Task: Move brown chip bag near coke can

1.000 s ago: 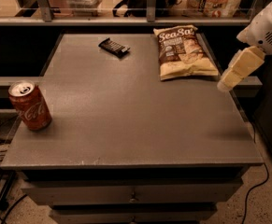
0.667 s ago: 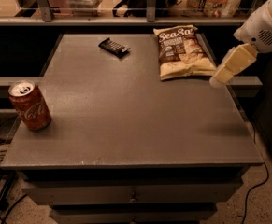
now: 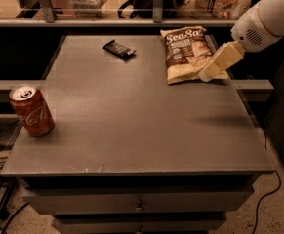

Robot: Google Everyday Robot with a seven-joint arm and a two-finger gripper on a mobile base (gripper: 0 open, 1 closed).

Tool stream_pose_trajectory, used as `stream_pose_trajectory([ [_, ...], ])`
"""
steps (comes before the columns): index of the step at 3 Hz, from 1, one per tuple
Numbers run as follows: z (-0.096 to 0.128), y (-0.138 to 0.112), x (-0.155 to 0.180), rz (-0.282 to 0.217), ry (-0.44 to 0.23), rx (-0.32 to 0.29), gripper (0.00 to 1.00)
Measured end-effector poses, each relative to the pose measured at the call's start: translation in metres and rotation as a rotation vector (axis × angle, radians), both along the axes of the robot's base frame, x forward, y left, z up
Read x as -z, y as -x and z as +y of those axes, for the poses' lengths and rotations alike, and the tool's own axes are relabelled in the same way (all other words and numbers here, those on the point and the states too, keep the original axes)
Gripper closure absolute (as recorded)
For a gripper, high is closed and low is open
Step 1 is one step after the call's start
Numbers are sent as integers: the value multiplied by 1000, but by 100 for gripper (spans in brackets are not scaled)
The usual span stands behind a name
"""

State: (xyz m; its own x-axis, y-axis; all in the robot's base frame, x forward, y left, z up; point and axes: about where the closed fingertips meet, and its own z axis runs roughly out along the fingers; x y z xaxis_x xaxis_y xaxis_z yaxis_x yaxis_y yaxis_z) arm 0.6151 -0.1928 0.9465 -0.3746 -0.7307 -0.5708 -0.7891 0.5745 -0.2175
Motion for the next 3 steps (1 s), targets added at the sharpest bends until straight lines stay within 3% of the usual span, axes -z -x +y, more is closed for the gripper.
stream_pose_trajectory([
  [1, 2, -25, 11, -10, -30, 35, 0],
  [3, 2, -73, 47, 35, -102, 59, 0],
])
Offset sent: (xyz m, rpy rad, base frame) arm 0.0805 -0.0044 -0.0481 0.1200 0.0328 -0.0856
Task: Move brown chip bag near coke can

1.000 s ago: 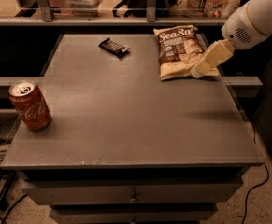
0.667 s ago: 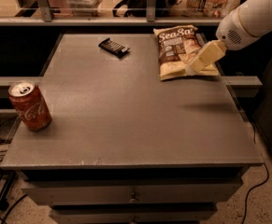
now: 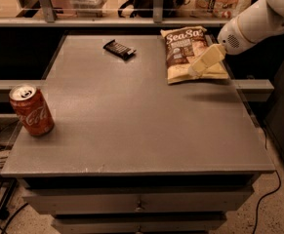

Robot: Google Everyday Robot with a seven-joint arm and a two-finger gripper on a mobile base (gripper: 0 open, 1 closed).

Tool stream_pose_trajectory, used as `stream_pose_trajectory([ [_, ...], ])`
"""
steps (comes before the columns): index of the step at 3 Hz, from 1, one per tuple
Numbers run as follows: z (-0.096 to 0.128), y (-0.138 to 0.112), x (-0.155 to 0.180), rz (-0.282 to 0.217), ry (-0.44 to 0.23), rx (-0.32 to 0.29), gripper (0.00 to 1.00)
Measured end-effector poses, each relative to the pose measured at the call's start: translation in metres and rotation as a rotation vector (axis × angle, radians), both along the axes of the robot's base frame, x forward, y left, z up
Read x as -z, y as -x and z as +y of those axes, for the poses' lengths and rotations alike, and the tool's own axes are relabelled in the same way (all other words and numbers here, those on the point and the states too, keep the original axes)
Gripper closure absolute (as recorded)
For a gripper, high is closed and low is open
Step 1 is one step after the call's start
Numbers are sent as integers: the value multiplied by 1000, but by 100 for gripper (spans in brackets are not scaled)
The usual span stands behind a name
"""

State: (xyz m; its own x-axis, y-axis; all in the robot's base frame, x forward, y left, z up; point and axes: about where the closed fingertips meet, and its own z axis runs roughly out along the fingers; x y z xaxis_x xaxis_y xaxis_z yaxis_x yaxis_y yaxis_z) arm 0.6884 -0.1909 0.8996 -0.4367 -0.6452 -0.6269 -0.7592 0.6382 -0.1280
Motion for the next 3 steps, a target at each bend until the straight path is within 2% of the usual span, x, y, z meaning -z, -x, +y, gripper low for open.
stream_pose_trajectory([
  [1, -1, -22, 17, 17, -9, 13, 0],
  [2, -2, -34, 33, 41, -19, 18, 0],
  [3, -1, -38, 44, 63, -22, 13, 17],
])
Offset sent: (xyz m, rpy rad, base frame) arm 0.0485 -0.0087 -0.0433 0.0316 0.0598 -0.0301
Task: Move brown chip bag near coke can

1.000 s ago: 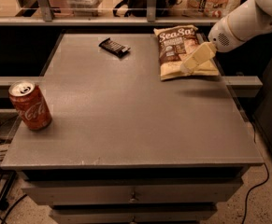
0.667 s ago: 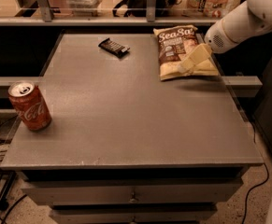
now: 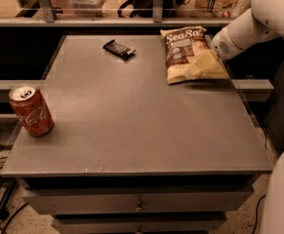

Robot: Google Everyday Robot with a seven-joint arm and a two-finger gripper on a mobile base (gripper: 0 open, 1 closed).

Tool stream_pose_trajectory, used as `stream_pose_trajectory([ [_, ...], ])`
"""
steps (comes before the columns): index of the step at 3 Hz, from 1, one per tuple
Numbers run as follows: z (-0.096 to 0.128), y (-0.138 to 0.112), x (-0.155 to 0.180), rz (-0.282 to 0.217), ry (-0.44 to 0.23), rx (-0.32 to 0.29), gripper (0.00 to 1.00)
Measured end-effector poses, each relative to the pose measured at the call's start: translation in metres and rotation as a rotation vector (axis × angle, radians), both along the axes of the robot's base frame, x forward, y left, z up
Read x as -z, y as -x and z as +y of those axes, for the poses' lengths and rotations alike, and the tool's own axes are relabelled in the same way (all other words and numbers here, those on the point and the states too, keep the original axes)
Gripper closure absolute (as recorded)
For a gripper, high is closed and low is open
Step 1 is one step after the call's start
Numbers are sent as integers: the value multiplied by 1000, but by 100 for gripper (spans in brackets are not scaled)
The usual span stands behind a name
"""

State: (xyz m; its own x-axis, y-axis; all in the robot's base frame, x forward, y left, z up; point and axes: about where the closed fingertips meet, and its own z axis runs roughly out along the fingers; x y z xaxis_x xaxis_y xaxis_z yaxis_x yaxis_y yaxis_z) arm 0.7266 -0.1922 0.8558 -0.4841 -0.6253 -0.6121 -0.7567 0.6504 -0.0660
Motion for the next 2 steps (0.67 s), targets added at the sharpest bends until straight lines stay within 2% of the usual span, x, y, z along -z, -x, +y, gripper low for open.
stream_pose_trajectory([
  [1, 1, 1, 10, 24, 1, -7, 41],
  [2, 0, 4, -2, 0, 35, -6, 63],
])
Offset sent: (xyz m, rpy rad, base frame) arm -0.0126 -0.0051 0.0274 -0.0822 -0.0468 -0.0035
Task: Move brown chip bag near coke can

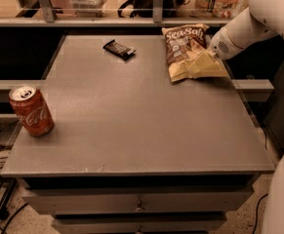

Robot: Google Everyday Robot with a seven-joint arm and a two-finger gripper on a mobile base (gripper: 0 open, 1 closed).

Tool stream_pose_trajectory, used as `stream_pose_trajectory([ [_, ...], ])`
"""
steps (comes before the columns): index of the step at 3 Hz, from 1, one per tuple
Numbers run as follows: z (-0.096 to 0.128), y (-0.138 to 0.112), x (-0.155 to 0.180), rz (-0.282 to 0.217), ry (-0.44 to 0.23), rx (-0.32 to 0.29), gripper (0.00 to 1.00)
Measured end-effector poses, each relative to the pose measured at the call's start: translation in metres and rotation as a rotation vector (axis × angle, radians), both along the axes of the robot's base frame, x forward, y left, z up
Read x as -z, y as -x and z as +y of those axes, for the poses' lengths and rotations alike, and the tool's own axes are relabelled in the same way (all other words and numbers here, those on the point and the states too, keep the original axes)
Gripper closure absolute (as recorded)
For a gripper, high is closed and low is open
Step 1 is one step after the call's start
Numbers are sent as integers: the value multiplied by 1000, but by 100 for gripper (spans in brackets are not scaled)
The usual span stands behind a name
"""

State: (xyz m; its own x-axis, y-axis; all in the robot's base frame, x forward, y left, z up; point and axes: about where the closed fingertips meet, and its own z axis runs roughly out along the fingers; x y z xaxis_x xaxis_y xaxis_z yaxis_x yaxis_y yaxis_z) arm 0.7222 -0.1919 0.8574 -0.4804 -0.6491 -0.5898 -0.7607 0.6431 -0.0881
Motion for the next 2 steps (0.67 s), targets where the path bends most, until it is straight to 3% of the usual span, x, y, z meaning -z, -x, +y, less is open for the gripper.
stream_pose_trajectory([
  [1, 1, 8, -26, -59, 47, -10, 87],
  [2, 10, 19, -55, -125, 90, -46, 100],
])
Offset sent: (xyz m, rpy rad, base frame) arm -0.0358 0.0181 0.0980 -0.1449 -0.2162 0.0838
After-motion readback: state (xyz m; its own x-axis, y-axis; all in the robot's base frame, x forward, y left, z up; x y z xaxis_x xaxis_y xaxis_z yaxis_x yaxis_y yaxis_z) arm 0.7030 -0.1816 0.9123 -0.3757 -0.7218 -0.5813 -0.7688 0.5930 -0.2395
